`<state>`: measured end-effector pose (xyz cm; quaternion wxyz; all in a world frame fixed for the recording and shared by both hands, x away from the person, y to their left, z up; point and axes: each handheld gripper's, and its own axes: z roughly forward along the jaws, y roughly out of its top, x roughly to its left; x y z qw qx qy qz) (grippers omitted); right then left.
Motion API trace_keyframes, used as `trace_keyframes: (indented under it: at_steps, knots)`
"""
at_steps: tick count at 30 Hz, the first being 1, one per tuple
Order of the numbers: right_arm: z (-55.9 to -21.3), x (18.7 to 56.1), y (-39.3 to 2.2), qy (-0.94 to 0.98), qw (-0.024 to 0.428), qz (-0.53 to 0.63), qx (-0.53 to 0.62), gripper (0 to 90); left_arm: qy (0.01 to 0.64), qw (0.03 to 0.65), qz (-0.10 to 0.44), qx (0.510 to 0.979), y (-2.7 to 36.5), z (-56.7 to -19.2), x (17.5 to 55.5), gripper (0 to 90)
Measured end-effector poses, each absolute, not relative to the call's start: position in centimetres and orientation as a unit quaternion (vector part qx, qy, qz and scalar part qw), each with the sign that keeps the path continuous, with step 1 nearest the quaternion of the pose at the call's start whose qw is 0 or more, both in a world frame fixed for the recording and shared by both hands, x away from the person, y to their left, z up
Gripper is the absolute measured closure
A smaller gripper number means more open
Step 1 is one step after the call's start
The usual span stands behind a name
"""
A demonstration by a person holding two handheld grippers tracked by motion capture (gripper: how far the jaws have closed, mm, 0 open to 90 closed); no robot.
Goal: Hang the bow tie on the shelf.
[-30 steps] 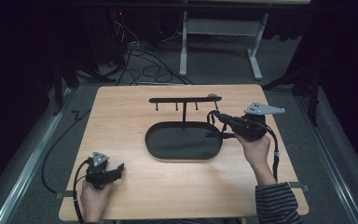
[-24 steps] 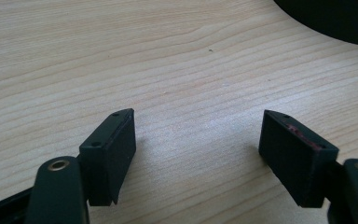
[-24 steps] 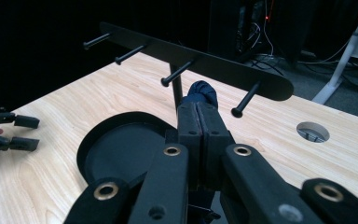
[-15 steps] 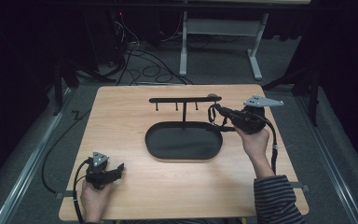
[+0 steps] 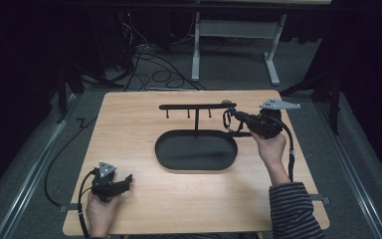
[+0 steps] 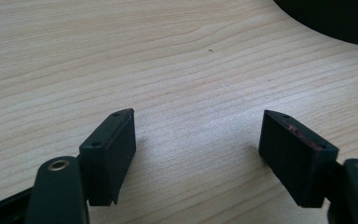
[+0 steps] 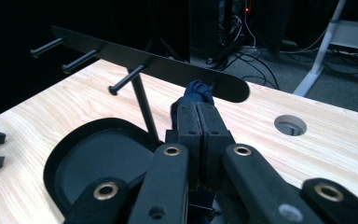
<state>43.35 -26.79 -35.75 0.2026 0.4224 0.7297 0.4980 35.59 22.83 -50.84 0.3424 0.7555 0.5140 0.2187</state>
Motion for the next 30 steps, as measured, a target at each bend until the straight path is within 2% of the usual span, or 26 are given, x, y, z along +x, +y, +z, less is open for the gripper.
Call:
trace_keyframes:
  at_steps: [18, 27, 30]
  knots:
    - [-36.8, 44.6, -27.5, 0.721, 0.195, 0.486, 0.453, 90.0, 0.514, 0.343, 0.218, 0.755, 22.8, -50.8, 35.6, 27.6]
    - [-36.7, 44.4, -27.5, 0.721, 0.193, 0.487, 0.453, 86.5, 0.514, 0.343, 0.219, 0.755, 22.9, -50.8, 35.6, 27.6]
    - [-36.5, 44.1, -27.6, 0.720, 0.194, 0.490, 0.452, 82.9, 0.514, 0.343, 0.218, 0.755, 22.9, -50.8, 35.6, 27.6]
